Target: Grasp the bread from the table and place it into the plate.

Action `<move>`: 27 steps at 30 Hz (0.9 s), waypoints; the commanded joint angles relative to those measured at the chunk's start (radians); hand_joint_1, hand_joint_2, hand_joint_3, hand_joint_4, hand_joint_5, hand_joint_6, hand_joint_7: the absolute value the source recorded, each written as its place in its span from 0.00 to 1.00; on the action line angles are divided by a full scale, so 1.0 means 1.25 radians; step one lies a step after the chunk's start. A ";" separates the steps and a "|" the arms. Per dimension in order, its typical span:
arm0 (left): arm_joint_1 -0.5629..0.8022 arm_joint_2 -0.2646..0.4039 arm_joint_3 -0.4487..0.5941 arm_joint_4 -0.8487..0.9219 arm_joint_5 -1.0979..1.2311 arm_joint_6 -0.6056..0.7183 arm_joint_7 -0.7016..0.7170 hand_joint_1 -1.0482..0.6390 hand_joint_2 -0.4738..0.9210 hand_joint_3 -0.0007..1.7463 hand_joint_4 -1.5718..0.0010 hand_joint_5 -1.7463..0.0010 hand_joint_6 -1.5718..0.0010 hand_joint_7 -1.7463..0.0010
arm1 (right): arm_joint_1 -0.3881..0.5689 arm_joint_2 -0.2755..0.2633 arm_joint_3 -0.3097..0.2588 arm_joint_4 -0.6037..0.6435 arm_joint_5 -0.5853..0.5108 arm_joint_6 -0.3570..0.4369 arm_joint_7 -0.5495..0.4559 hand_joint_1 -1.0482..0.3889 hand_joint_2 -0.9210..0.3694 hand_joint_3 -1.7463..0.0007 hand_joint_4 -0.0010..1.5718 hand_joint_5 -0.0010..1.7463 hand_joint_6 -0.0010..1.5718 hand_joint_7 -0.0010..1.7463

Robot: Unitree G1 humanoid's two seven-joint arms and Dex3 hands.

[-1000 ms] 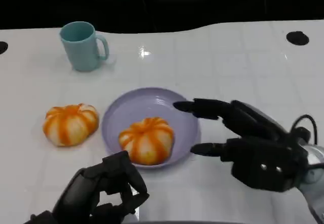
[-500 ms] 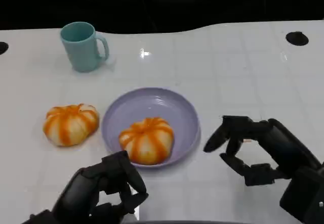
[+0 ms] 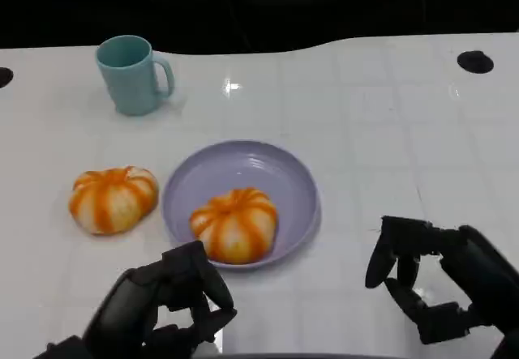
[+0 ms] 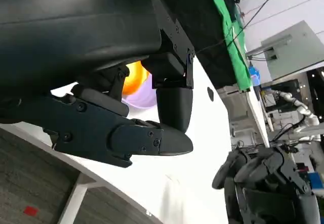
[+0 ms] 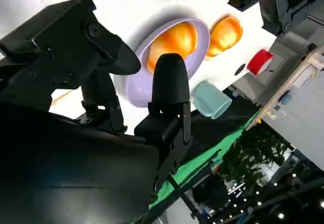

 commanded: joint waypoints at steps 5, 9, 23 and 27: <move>0.001 0.015 0.004 0.002 -0.002 -0.011 -0.001 0.30 1.00 0.18 0.57 0.00 0.61 0.14 | 0.007 -0.011 -0.015 0.076 -0.054 -0.086 -0.078 0.72 0.45 0.23 0.44 1.00 0.37 0.88; 0.001 0.013 0.004 0.001 -0.008 -0.008 -0.003 0.30 1.00 0.18 0.56 0.00 0.61 0.14 | 0.004 -0.007 -0.015 0.100 -0.073 -0.106 -0.110 0.70 0.48 0.20 0.45 1.00 0.38 0.89; 0.003 0.017 0.009 0.017 -0.013 -0.024 -0.005 0.32 1.00 0.18 0.56 0.00 0.61 0.14 | -0.003 -0.006 -0.008 0.134 -0.130 -0.128 -0.173 0.72 0.55 0.17 0.49 1.00 0.42 0.88; 0.000 0.017 0.011 0.028 -0.014 -0.039 -0.004 0.32 1.00 0.18 0.55 0.00 0.61 0.14 | -0.004 -0.008 -0.006 0.131 -0.137 -0.121 -0.182 0.73 0.56 0.17 0.49 1.00 0.43 0.86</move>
